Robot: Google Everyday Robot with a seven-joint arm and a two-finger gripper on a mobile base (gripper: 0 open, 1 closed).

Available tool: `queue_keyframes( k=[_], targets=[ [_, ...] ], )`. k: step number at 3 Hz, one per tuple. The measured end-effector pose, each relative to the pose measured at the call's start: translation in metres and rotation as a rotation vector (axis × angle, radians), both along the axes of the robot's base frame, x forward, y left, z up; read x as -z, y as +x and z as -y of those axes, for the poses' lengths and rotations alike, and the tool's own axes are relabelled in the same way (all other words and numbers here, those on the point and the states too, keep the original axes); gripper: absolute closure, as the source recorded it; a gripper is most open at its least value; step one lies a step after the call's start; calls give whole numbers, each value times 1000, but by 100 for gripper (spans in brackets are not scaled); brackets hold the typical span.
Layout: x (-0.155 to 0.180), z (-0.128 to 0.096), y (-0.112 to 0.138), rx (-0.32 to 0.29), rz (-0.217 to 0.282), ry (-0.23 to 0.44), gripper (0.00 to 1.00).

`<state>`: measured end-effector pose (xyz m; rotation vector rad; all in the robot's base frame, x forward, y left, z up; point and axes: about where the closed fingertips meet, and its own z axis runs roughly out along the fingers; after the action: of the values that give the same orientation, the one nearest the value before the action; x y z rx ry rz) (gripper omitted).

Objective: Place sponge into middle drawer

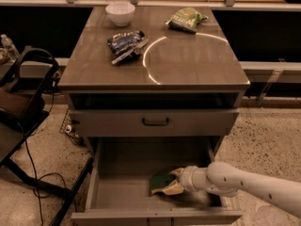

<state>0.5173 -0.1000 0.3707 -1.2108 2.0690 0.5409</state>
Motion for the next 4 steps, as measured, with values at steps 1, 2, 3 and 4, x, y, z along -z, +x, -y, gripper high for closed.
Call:
queue_keyframes(
  k=[1, 2, 3, 4],
  targets=[
    [0, -2, 0, -3, -1, 1, 69],
    [1, -4, -1, -5, -3, 3, 45],
    [2, -5, -1, -8, -4, 4, 22],
    [2, -7, -2, -10, -5, 5, 1]
  ],
)
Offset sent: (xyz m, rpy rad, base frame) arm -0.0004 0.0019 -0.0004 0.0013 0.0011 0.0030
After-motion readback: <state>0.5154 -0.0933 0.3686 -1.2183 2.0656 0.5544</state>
